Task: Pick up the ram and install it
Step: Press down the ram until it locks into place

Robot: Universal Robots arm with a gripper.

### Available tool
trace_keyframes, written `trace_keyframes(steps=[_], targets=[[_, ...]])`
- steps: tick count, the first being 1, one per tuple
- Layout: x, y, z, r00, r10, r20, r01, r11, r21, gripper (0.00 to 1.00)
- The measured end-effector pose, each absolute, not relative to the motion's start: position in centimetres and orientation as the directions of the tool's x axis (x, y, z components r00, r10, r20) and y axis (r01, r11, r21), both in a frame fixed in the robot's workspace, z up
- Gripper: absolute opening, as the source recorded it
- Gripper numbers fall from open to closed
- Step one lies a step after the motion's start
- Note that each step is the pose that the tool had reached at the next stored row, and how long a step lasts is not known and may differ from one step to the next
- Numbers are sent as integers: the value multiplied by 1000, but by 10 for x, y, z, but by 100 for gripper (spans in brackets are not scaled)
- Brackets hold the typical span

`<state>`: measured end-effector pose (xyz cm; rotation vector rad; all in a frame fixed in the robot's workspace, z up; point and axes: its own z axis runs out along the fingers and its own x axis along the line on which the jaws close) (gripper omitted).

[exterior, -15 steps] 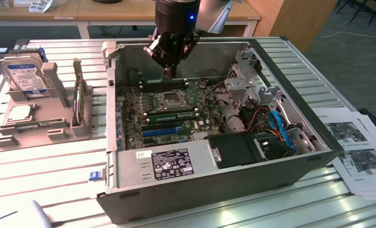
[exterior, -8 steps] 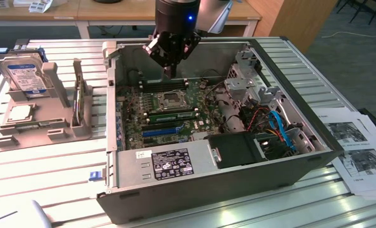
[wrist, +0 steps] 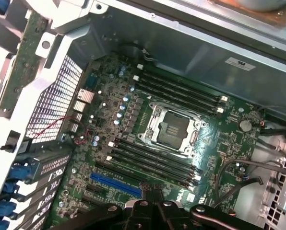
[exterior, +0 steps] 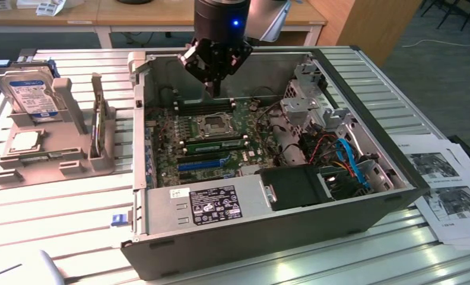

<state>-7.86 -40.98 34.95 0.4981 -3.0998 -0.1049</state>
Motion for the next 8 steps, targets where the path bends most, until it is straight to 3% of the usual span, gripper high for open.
trace_keyframes(steps=[8], targets=[[-79, -410, 349, -978, -207, -11, -207, 976, 70, 10]])
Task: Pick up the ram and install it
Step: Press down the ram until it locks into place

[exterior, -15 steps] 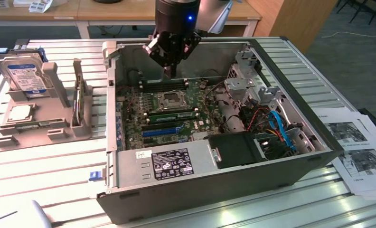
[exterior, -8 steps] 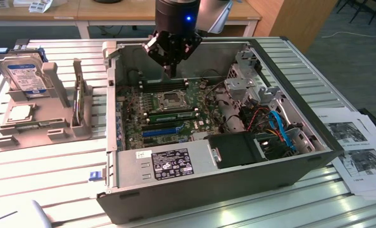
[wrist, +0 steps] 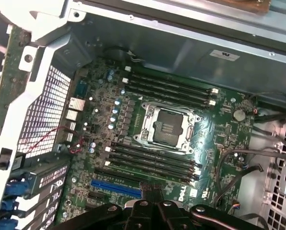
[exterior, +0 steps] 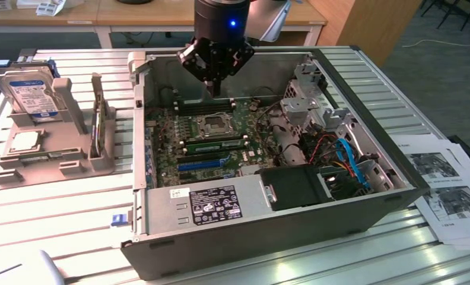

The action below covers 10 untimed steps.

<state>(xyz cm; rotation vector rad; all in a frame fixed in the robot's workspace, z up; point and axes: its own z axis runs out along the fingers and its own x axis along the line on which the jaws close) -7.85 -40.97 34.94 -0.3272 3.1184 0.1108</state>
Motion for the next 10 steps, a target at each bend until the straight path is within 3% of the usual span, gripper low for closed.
trace_keyframes(steps=[10], targets=[[-79, -410, 349, -997, -83, -11, -83, 994, 70, 10]])
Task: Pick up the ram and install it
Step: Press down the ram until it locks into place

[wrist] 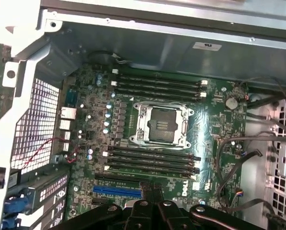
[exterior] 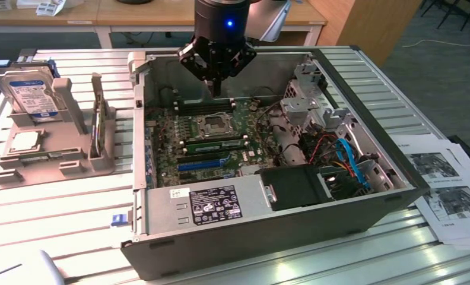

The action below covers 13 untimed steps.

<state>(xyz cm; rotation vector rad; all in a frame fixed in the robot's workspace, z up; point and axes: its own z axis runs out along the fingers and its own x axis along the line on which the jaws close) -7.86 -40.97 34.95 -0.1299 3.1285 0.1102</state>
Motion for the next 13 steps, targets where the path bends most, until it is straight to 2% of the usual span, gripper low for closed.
trace_keyframes(steps=[13], targets=[[-79, -410, 350, -1000, -27, -9, -27, 997, 70, 10]])
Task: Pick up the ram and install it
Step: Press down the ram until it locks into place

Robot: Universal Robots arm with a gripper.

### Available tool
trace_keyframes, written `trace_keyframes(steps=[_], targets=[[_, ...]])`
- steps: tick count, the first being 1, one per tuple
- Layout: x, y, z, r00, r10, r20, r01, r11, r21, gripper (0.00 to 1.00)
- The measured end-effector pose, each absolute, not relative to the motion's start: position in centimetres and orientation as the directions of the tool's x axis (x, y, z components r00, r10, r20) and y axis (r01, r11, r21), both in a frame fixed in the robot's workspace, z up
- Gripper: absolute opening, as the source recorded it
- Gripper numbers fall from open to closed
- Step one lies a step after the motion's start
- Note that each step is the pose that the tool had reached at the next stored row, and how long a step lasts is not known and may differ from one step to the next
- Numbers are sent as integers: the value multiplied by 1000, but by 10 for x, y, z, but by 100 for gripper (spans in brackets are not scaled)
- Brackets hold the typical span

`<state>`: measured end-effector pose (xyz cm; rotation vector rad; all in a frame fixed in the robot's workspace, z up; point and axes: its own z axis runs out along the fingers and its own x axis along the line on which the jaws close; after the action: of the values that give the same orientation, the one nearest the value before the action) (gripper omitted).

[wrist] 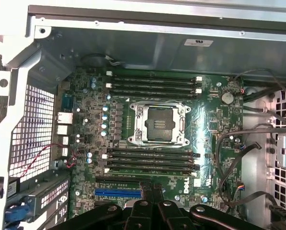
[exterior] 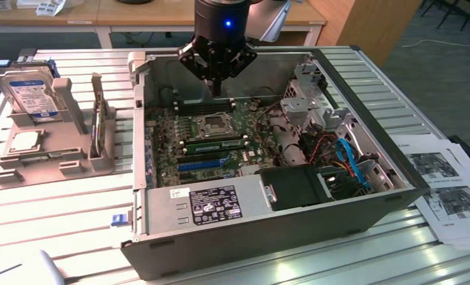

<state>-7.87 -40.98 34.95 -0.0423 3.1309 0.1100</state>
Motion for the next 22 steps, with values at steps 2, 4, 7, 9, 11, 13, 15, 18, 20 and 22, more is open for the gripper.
trace_keyframes(steps=[2, 4, 7, 9, 11, 13, 15, 18, 20, 22], targets=[[-79, -410, 349, -1000, -27, -8, -27, 997, 70, 10], [-79, -410, 349, -1000, -27, -5, -27, 997, 70, 10], [-79, -410, 349, -1000, -27, -4, -27, 997, 70, 10], [-79, -410, 349, -1000, -27, -4, -27, 997, 70, 10], [-79, -410, 349, -1000, -27, -4, -27, 997, 70, 10], [-79, -410, 349, -1000, -27, -4, -27, 997, 69, 10], [-79, -410, 349, -1000, -27, -3, -27, 997, 67, 10], [-79, -410, 349, -1000, -27, -2, -27, 998, 64, 10], [-79, -409, 349, -1000, -27, -2, -27, 998, 61, 10], [-79, -409, 349, -1000, -27, -1, -27, 998, 56, 10]])
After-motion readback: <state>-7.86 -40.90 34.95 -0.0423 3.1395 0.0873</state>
